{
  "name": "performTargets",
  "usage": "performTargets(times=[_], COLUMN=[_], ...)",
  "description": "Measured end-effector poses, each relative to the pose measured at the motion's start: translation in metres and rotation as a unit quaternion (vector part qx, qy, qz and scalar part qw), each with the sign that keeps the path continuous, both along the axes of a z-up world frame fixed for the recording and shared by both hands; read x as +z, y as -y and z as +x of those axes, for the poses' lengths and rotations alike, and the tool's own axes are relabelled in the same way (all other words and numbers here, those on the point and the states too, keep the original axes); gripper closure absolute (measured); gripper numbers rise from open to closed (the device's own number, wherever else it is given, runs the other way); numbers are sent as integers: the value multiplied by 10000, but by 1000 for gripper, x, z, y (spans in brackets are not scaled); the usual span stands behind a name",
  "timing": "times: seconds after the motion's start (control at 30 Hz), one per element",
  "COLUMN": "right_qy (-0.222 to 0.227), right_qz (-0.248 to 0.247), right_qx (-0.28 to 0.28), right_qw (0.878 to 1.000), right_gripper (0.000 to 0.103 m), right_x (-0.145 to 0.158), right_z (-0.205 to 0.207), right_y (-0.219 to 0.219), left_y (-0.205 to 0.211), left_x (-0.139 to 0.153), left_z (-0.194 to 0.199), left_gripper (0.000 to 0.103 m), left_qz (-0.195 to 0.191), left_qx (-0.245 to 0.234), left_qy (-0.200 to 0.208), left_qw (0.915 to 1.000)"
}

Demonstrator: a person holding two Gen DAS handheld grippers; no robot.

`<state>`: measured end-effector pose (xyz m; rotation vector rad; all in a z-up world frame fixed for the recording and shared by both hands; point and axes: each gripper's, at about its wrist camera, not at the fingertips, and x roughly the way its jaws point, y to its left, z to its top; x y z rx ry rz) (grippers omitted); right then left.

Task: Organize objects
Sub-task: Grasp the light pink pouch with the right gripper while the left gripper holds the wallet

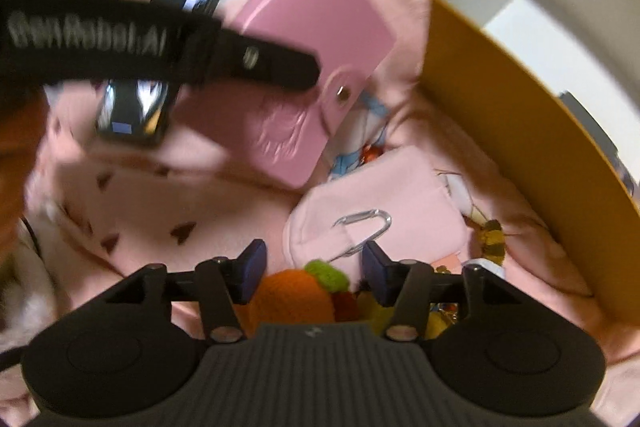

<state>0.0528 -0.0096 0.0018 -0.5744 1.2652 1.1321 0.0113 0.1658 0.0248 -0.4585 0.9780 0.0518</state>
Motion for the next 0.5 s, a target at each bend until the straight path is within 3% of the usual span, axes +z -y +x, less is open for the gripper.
performTargets(times=[0.17,0.2,0.27,0.3,0.5], right_qy=[359,360,180,74,110], right_qz=[-388,-389,-322,-263,286], right_qx=[159,119,-70,-214,-598], right_qw=[9985,9985,9993,9994,9977], right_gripper=[39,44,63,66,73], right_x=[-15,-17,-16,-12,30], right_z=[-11,-11,-6,-1,17], right_y=[-16,-16,-11,-6,25], left_y=[-3,-2,-3,-4,-2], left_x=[2,2,3,4,9], left_z=[-7,-8,-11,-12,-18], left_gripper=[83,83,83,83,83], left_qz=[-74,-85,-115,-122,-173], left_qx=[10,-2,-18,-28,-101], left_qy=[101,123,174,204,346], left_qw=[9999,9999,9998,9997,9992])
